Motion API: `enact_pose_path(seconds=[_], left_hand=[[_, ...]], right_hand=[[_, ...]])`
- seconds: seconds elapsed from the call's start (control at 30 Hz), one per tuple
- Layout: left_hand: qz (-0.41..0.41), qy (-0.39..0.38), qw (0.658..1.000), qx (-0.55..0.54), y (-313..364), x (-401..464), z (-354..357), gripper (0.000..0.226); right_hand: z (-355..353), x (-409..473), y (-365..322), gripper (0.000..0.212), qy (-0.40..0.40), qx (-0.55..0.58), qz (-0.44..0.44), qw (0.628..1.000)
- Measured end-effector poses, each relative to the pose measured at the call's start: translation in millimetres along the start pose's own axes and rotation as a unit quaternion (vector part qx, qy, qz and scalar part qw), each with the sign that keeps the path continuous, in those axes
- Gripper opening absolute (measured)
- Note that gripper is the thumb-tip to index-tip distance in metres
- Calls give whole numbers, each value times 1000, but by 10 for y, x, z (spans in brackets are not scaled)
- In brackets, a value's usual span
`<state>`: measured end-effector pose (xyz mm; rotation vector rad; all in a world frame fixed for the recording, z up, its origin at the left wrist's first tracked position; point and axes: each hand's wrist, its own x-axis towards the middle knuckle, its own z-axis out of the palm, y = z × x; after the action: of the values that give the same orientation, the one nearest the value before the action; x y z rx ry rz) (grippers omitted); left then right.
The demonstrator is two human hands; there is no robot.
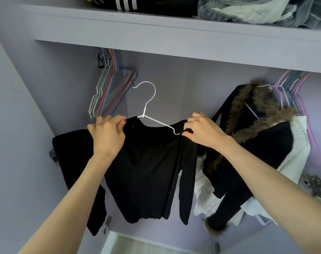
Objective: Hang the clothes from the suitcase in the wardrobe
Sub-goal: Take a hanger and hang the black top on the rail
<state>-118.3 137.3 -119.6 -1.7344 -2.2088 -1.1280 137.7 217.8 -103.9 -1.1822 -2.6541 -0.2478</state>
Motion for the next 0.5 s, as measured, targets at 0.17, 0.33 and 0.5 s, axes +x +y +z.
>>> enact_pose_path(seconds=[0.17,0.33,0.5], left_hand=[[47,-20,999,8,111,-24,33,23],[3,-37,998,-51,78,34,-26,23],[-25,-53,990,-131,2,75,-125,22]], right_hand=[[8,72,-178,20,91,37,-49,994],[32,39,-286,23,30,205,17,978],[121,-51,-205,32,-25,272,159,949]])
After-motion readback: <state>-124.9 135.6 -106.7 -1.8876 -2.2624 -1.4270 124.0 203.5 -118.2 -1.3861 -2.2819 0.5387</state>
